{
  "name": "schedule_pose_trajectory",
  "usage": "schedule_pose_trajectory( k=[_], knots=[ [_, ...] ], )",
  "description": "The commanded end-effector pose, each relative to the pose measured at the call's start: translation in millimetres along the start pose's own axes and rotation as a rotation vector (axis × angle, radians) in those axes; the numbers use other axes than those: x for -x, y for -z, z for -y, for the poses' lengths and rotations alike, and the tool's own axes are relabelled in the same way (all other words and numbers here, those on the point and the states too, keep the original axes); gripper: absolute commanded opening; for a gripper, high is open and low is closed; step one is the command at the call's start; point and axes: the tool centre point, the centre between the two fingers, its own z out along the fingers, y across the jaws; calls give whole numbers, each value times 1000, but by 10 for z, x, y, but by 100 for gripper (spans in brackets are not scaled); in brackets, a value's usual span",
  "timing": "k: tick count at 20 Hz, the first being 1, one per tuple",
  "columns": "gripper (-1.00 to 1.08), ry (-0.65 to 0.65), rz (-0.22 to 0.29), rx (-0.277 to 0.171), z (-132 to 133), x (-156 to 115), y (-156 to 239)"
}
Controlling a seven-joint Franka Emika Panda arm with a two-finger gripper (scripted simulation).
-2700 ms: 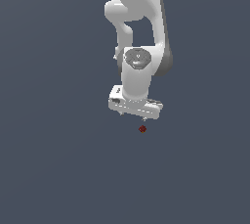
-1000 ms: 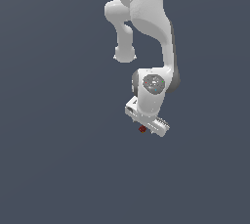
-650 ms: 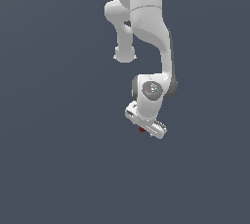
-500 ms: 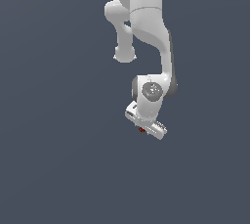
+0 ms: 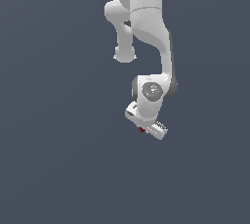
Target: Pick up the object and move it to a goal position.
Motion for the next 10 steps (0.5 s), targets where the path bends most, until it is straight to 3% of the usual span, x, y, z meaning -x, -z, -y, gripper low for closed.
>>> schedule_pose_trajectory(
  k=[1,10],
  knots=[
    [-100,0,0,0,-2,-3,3],
    [-100,62,-20,-34,71,-124,310]
  ],
)
